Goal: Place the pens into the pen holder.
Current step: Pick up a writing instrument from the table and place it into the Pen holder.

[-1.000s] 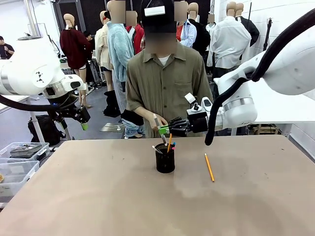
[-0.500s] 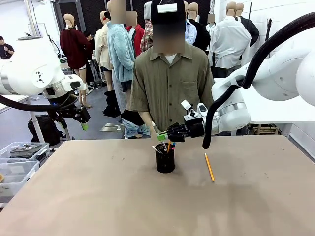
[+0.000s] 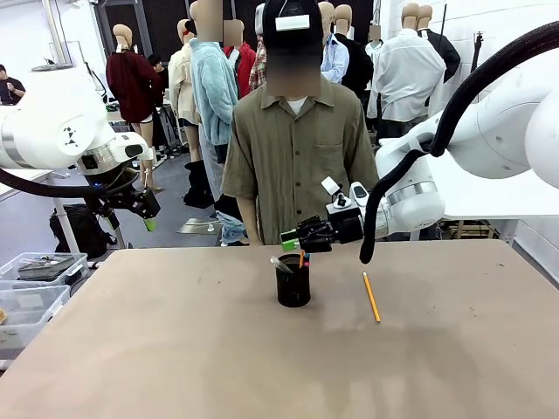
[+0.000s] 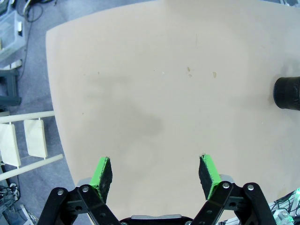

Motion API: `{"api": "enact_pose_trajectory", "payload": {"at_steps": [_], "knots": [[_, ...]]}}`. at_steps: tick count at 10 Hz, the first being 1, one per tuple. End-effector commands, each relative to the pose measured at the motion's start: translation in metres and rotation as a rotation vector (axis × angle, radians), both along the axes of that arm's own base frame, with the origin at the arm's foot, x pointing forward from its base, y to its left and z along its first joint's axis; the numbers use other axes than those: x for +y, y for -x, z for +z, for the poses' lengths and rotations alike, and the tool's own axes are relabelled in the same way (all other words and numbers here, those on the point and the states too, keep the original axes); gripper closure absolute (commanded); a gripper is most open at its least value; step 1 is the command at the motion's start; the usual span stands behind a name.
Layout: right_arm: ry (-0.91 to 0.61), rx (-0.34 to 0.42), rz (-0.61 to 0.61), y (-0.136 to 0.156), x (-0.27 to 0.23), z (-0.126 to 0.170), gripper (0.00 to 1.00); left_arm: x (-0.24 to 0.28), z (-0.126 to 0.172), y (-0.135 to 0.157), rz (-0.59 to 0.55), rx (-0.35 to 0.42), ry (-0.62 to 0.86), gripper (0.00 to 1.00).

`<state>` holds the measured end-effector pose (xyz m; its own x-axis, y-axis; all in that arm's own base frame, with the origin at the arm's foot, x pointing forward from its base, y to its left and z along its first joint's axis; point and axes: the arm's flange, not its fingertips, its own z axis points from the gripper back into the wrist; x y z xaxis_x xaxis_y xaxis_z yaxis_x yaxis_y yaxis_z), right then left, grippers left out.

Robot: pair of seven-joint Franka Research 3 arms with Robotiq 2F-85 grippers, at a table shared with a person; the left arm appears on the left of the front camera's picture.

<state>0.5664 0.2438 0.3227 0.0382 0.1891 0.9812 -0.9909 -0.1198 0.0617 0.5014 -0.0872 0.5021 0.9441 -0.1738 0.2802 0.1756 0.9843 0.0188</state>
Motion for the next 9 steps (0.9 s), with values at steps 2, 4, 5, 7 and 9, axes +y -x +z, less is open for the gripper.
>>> {"api": "enact_pose_trajectory", "payload": {"at_steps": [2,4,5,7,9], "knots": [[0.003,-0.009,-0.001,0.008,-0.009,0.014,0.00,0.003,0.000,0.001,-0.013,-0.006,0.005,0.04],[0.012,-0.066,-0.028,0.036,-0.033,0.037,0.00,0.003,0.000,0.001,-0.013,-0.006,0.005,0.04],[0.030,-0.097,-0.043,0.054,-0.052,0.051,0.00,0.003,0.000,0.001,-0.013,-0.006,0.005,0.04],[0.048,-0.128,-0.137,0.079,-0.092,0.072,0.00,0.003,0.000,0.001,-0.013,-0.006,0.005,0.04],[0.061,-0.128,-0.288,0.110,-0.143,0.080,0.00,0.003,0.000,0.001,-0.013,-0.006,0.005,0.04]]}}
